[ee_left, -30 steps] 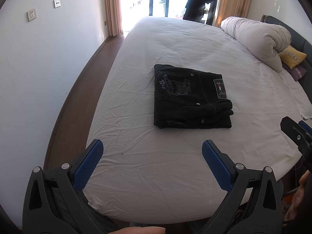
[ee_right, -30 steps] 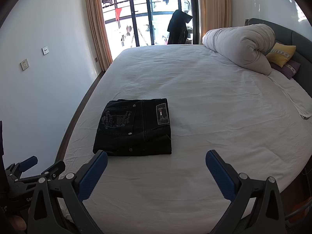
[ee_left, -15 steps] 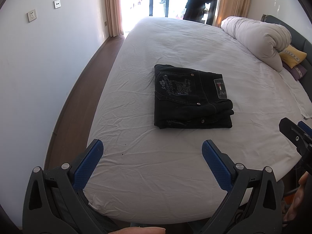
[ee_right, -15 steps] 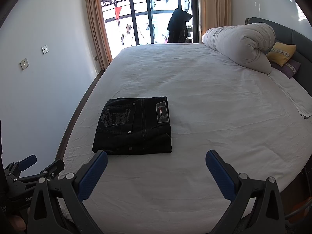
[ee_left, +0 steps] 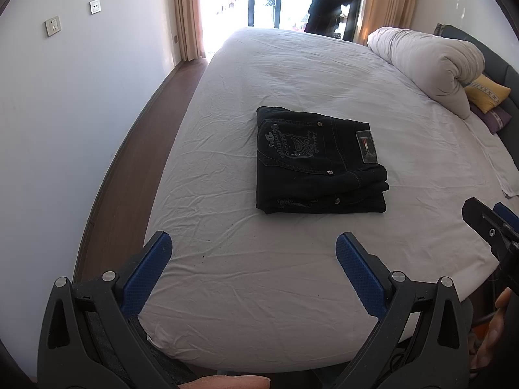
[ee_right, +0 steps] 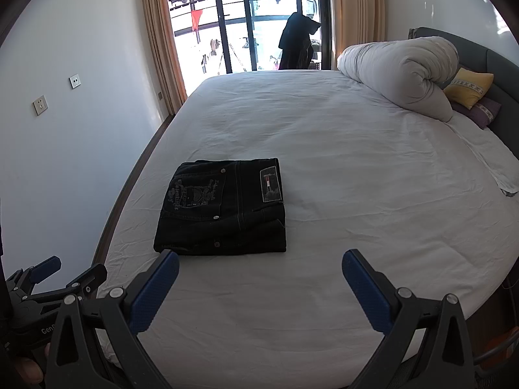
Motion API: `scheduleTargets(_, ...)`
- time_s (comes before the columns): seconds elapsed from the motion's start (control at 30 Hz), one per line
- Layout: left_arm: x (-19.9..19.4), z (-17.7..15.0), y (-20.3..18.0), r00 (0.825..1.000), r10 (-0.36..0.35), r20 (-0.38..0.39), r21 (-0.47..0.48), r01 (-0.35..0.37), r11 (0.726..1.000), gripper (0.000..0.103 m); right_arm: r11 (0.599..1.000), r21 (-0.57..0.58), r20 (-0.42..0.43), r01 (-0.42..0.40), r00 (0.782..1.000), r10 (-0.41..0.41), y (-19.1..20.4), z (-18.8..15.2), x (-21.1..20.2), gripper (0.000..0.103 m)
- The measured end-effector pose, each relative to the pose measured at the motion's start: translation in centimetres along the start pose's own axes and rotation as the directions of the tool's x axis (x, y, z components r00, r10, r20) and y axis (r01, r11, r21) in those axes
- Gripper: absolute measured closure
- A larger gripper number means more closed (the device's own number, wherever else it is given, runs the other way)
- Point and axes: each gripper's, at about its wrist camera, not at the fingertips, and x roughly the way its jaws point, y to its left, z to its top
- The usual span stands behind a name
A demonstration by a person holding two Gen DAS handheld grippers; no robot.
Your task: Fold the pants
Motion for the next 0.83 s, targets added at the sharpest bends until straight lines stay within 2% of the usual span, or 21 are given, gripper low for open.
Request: scheduleTargets(0.83, -0.05, -0.13, -0.05, 1.000, 0.007, 0.013, 0.015, -0.007, 1.000, 0.000, 1.000, -0.004, -0.017, -0.011, 1.000, 0.011, -0.09, -0.89, -0.20, 0.000)
